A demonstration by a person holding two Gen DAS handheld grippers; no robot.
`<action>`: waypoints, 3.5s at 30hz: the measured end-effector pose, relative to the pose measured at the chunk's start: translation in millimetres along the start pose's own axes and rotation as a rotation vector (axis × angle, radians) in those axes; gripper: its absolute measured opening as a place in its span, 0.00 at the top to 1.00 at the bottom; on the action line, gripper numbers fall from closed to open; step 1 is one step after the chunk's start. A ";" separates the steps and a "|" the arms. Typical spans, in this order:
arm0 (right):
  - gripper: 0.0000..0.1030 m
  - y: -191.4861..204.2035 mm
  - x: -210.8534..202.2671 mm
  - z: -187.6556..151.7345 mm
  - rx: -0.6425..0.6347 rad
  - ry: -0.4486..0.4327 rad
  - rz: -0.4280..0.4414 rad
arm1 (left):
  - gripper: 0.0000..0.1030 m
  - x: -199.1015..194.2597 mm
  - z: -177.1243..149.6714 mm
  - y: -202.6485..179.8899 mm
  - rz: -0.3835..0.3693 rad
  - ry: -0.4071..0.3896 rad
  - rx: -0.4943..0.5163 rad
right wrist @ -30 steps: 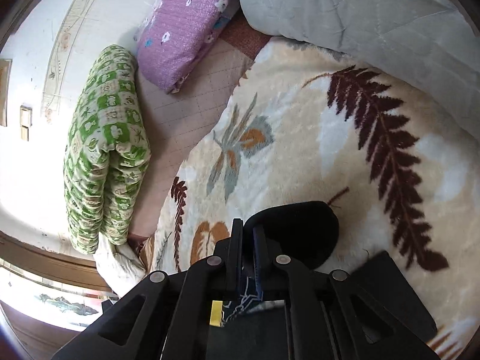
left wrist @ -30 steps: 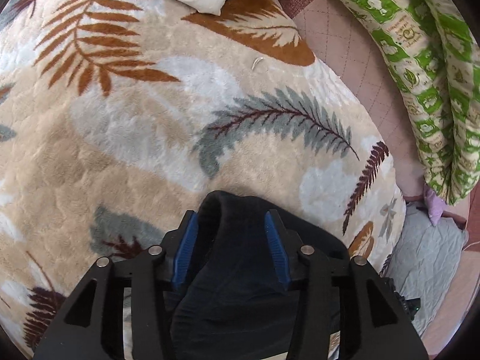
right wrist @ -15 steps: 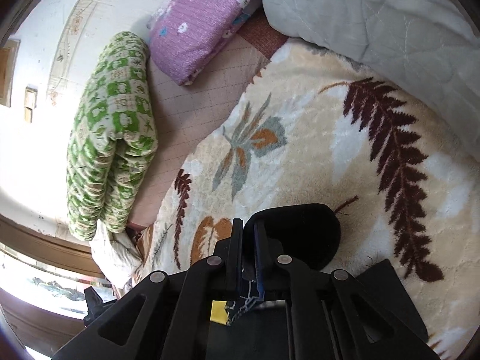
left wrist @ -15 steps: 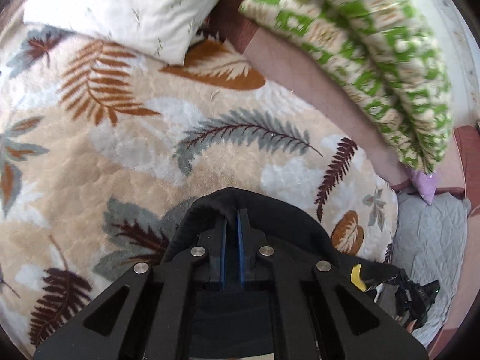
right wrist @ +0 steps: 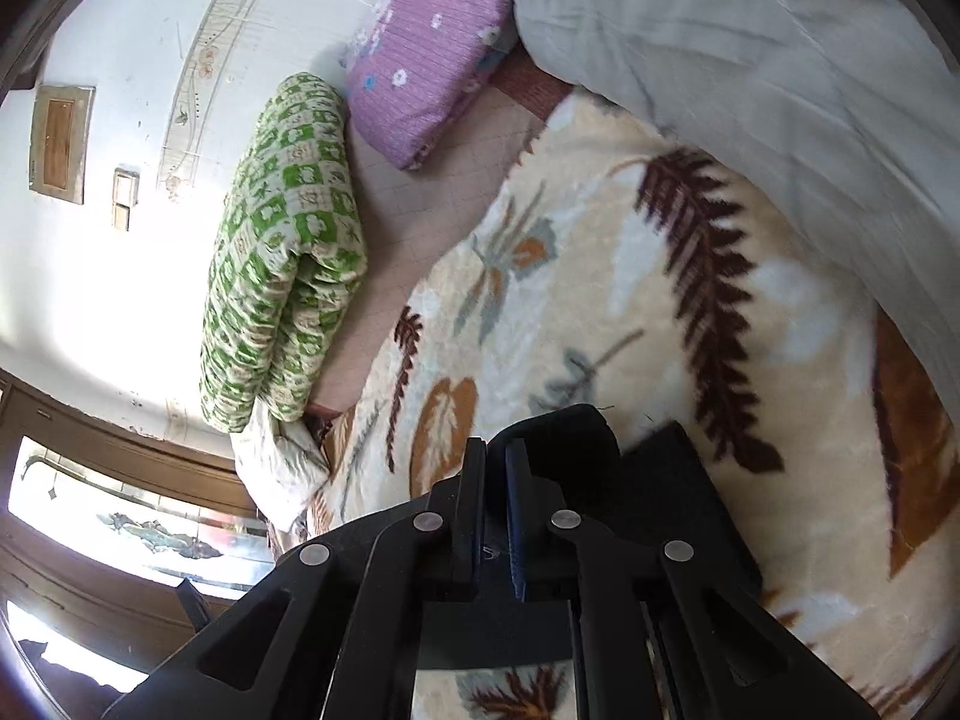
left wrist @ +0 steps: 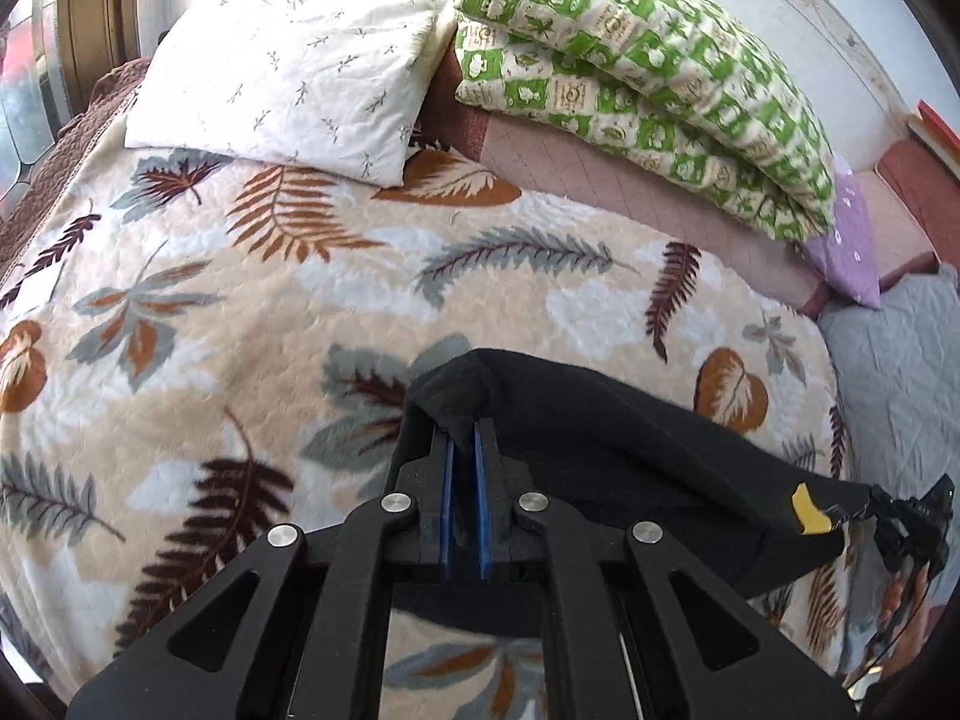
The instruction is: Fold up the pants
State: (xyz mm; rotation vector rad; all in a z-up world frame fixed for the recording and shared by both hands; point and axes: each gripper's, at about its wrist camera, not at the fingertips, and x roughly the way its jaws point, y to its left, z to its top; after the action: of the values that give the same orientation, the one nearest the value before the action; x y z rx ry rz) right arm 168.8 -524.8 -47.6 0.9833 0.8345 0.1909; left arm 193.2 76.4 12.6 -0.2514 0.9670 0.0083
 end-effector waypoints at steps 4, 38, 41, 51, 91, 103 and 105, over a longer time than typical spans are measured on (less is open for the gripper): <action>0.94 -26.9 -3.7 -15.2 0.030 0.023 -0.020 | 0.96 1.2 -37.4 12.6 0.016 0.018 0.031; 0.58 -24.0 -12.1 -45.7 -0.068 0.057 -0.255 | 0.61 73.4 -32.0 69.3 -0.195 0.429 -0.297; 0.58 -20.5 4.3 -45.0 -0.095 0.082 -0.312 | 0.56 75.9 -32.4 70.4 -0.212 0.438 -0.299; 0.80 -18.6 24.0 -58.2 -0.146 0.156 -0.334 | 0.76 72.7 -35.6 59.8 -0.269 0.418 -0.263; 0.99 -58.3 -37.2 -52.2 0.068 -0.074 -0.132 | 0.77 53.4 -47.5 48.6 -0.212 0.397 0.054; 0.64 -12.2 -6.8 -41.0 -0.140 0.009 -0.277 | 0.62 39.0 -41.8 76.0 -0.271 0.394 -0.057; 0.64 -12.8 5.8 -40.3 -0.142 0.027 -0.304 | 0.62 38.1 -41.6 76.1 -0.270 0.392 -0.054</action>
State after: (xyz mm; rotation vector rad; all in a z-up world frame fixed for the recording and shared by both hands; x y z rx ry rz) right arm 141.8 -502.6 -72.1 0.7119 0.9705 0.0022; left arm 172.1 137.4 -56.8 -0.4422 1.3163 -0.2709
